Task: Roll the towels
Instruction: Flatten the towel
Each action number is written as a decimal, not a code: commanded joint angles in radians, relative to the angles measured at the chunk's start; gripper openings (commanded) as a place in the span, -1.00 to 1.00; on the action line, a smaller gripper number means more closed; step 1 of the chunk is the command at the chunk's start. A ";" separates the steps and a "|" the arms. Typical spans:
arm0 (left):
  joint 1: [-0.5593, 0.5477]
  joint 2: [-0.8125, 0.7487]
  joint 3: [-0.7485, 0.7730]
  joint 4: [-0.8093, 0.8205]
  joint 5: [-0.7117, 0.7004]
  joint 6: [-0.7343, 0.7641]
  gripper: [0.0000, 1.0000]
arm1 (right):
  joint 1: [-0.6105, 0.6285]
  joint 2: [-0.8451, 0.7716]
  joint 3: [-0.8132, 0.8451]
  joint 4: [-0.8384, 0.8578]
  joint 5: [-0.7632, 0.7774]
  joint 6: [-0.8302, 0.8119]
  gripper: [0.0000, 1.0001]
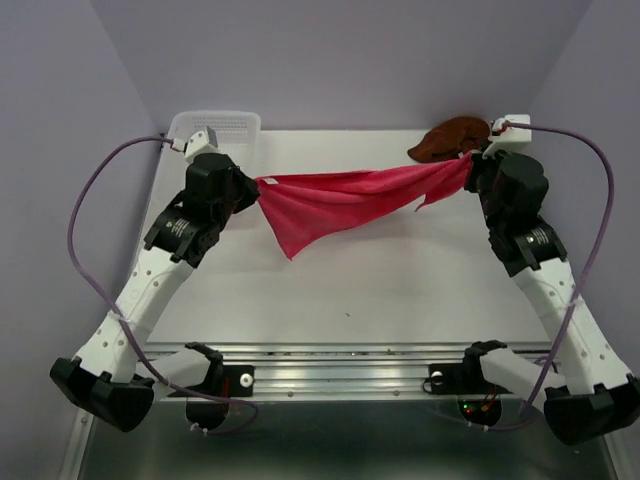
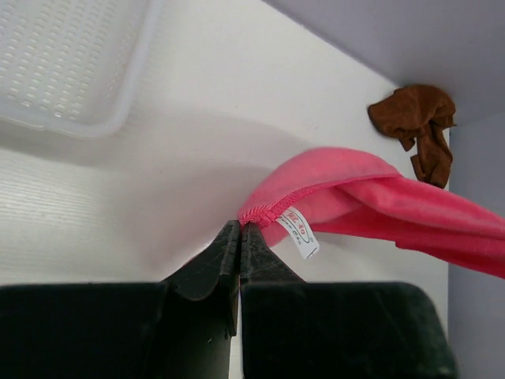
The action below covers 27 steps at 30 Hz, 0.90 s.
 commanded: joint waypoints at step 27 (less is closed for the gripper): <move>0.079 0.709 0.455 -0.026 0.187 0.082 0.98 | -0.204 0.180 -0.216 0.084 -0.106 0.008 -0.99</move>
